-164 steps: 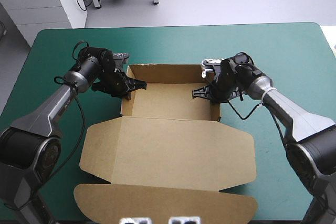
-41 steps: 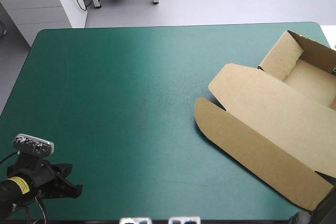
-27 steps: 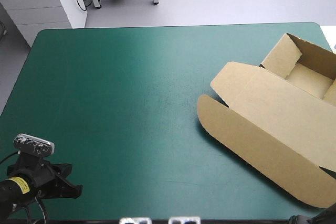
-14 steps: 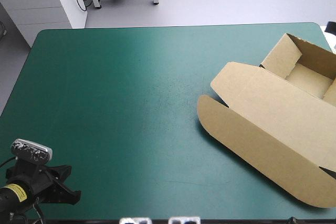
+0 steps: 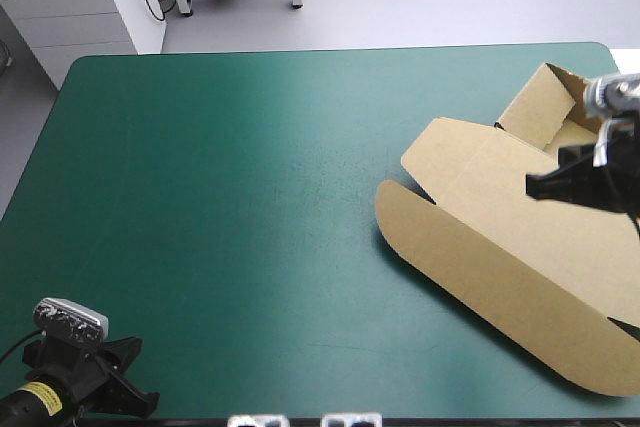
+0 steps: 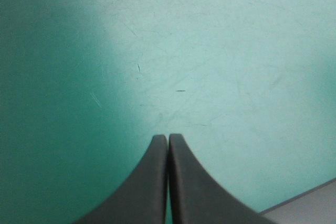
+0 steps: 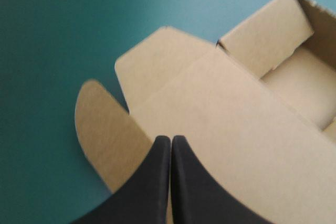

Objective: Fold the box

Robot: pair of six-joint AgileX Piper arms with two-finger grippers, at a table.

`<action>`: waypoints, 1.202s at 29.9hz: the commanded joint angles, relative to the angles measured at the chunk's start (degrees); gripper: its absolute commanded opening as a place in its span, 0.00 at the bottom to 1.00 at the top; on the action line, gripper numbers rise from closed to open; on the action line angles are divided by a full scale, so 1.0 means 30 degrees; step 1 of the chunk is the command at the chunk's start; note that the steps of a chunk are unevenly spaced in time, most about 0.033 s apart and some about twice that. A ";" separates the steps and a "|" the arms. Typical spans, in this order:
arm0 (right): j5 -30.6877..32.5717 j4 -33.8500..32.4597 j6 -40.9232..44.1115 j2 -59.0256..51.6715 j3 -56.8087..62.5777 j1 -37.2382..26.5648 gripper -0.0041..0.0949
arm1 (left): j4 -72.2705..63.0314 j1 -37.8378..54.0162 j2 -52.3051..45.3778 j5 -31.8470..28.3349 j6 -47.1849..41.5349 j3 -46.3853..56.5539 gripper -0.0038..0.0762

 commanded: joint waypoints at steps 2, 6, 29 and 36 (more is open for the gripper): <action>-0.0604 0.0567 -0.1298 -0.2089 0.4623 0.0223 0.03 | -0.0276 -0.0077 -0.0056 -0.1315 0.0389 0.0340 0.04; -0.1569 0.0643 -0.1608 -0.3907 0.9284 0.0223 0.03 | -0.0738 -0.0077 -0.0056 -0.1315 0.1631 0.0847 0.04; -0.5285 0.1322 -0.1435 -1.0935 1.8722 0.0223 0.03 | -0.2210 -0.0077 -0.0056 -0.1520 0.1934 0.1328 0.04; -0.5102 0.1352 -0.1475 -1.0935 1.8722 0.0223 0.03 | -0.2210 -0.0077 -0.0056 -0.1520 0.1934 0.1328 0.04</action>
